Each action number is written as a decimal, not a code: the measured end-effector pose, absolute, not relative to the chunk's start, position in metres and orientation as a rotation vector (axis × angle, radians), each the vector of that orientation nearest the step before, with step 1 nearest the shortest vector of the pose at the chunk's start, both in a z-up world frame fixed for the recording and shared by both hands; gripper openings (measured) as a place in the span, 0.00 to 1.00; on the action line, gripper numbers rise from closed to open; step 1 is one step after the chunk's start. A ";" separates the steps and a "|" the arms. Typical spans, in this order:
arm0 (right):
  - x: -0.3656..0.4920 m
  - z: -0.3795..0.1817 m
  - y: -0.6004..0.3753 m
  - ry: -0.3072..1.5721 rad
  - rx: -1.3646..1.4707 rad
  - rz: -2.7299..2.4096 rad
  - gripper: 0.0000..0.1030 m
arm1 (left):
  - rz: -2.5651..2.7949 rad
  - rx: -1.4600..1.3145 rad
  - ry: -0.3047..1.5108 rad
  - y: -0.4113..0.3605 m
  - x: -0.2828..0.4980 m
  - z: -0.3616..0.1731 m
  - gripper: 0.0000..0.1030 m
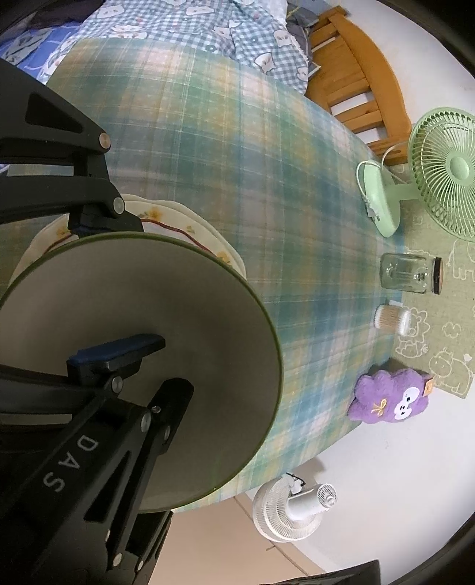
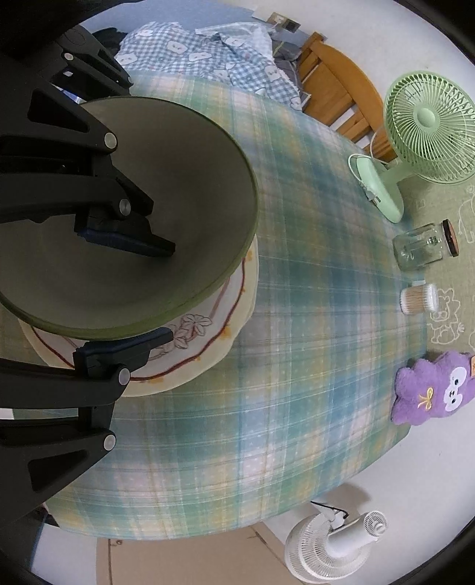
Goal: Organize plates and bowls
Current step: 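Carry the bowl over the plate stack and lower it onto the plates, then open both tools to release the bowl on the stack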
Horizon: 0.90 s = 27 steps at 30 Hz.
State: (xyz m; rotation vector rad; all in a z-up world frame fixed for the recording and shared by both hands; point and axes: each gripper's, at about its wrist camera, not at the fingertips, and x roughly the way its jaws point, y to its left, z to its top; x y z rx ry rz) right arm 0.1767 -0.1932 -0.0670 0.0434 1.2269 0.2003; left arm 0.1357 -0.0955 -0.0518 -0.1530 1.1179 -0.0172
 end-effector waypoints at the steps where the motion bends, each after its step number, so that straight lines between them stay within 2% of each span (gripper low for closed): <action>1: 0.177 -0.067 -0.194 1.227 0.044 0.202 0.42 | -0.016 -0.154 1.118 -0.096 0.137 -0.052 0.42; 13: 0.175 -0.068 -0.197 1.222 0.042 0.209 0.43 | -0.014 -0.128 1.124 -0.100 0.138 -0.053 0.43; 16: 0.171 -0.062 -0.195 1.188 0.019 0.211 0.44 | -0.020 -0.115 1.107 -0.101 0.136 -0.049 0.50; 17: 0.170 -0.061 -0.195 1.181 0.021 0.214 0.45 | -0.020 -0.106 1.096 -0.102 0.135 -0.046 0.59; 20: 0.168 -0.055 -0.197 1.164 0.037 0.212 0.54 | -0.019 -0.091 1.083 -0.103 0.132 -0.042 0.72; 22: 0.166 -0.050 -0.198 1.149 0.049 0.214 0.60 | -0.020 -0.079 1.076 -0.102 0.129 -0.039 0.75; 27: 0.160 -0.038 -0.196 1.118 0.052 0.194 0.67 | -0.022 -0.061 1.041 -0.096 0.123 -0.026 0.80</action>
